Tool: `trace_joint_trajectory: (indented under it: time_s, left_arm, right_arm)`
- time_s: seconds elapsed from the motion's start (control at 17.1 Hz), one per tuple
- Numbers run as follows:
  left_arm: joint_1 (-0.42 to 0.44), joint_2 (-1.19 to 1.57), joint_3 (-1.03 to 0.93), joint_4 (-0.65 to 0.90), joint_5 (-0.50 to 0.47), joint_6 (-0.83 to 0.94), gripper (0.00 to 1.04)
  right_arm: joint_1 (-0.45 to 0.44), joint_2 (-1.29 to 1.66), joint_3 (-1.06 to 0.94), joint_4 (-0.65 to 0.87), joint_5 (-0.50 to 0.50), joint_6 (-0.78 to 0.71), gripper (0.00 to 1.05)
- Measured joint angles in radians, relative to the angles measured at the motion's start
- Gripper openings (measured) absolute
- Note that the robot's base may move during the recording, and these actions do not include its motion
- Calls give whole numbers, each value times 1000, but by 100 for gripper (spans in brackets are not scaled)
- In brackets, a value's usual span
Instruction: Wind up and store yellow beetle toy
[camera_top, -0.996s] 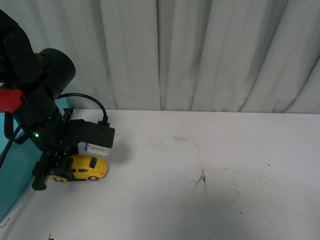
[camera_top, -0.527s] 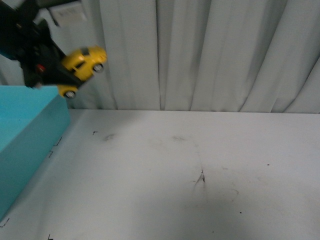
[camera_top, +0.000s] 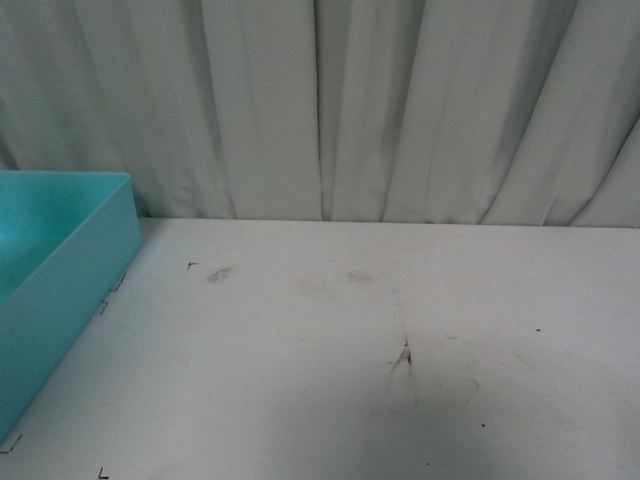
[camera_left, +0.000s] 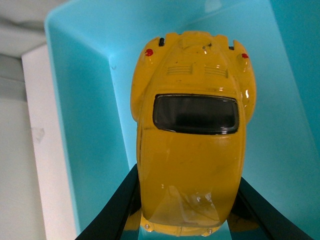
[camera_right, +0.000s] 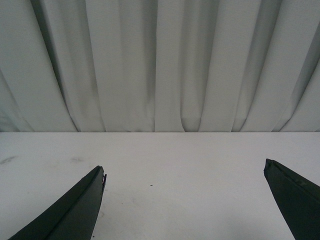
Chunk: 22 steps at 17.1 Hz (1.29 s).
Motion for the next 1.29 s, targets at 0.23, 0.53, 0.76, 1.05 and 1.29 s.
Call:
trace_joint_trajectory:
  time_s: [0.23,0.53,0.76,1.05,1.29]
  left_arm:
    - [-23,123,-9,58,-70,-135,40]
    - [-56,247,33,105,-119,-226,40]
    - [-66,277,40,62,-121,-239,52]
    - [-64,275,49,57,-112,-263,88]
    - [-39,141,32,152,-12,-354,98]
  right_arm:
    - [0,0,0,0,0,0,98]
    - [0,0,0,0,0,0,98]
    - [0,0,0,0,0,0,98]
    - [0,0,0,0,0,0,98]
    - [0,0,0,0,0,0,98]
